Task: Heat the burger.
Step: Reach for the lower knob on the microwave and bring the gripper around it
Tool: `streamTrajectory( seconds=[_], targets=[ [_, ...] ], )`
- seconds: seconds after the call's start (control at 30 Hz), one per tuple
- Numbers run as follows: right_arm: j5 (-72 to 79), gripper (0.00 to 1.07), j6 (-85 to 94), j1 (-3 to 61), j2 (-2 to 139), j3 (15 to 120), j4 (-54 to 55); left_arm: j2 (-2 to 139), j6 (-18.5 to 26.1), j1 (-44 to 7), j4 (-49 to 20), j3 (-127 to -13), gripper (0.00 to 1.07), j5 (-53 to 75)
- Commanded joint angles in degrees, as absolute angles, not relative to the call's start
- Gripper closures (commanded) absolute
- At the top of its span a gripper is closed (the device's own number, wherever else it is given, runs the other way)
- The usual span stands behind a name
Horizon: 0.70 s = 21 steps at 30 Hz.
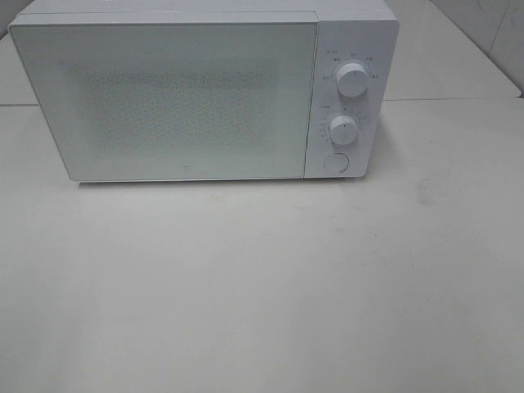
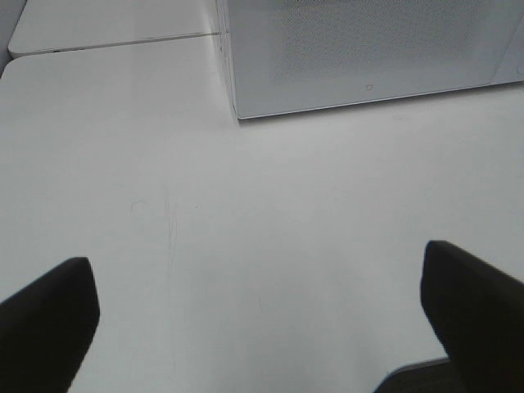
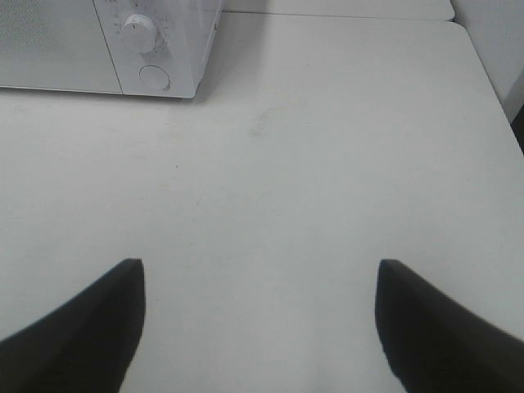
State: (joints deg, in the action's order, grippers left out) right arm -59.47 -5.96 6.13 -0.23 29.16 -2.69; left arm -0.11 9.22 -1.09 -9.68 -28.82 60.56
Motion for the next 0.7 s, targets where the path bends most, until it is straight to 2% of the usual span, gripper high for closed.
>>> streamTrajectory(
  seconds=[0.03, 0.7],
  targets=[
    [-59.42, 0.32, -5.84, 5.9, -1.72, 29.05, -2.58, -1.78, 8.71, -1.09, -9.68, -28.71, 0.06, 59.7],
    [-59.42, 0.32, -6.02, 5.9, -1.66, 29.05, -2.58, -1.72, 8.71, -1.09, -9.68, -28.71, 0.06, 59.7]
  ],
)
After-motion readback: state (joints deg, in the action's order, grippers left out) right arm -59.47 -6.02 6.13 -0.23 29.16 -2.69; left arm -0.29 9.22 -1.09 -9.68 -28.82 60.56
